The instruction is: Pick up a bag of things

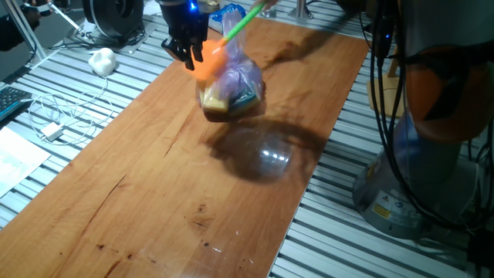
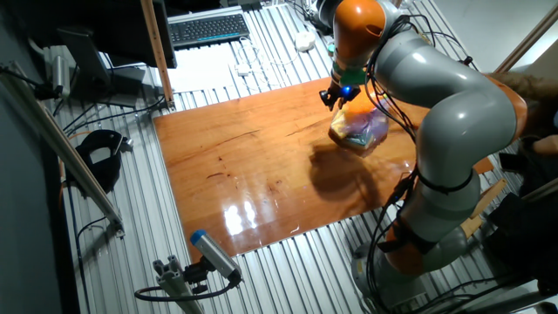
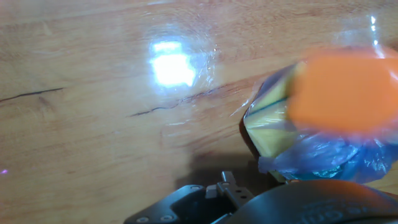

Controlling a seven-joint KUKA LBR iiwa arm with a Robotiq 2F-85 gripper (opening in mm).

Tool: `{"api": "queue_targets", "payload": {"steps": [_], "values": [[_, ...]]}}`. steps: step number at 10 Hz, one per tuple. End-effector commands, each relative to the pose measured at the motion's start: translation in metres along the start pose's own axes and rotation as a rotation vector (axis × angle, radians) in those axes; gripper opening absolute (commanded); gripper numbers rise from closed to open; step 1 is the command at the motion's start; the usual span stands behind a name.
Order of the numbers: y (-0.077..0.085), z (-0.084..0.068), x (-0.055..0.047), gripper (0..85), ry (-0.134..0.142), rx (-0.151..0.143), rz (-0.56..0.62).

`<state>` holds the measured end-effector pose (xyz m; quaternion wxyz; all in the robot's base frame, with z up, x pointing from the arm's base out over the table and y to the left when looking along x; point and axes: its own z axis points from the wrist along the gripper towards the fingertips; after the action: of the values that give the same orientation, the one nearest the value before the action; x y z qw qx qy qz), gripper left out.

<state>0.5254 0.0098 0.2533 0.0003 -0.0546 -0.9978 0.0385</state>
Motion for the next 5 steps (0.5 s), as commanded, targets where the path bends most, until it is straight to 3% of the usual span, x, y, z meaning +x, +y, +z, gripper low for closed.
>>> {"api": "queue_targets", "payload": {"steps": [1, 3, 5], "values": [[-0.006, 0.001, -0.003, 34.0, -0.004, 0.002, -0.011], [-0.020, 0.002, -0.012, 34.0, -0.001, -0.010, -0.033], [-0.034, 0.002, -0.017, 34.0, -0.004, 0.016, -0.033]]}}
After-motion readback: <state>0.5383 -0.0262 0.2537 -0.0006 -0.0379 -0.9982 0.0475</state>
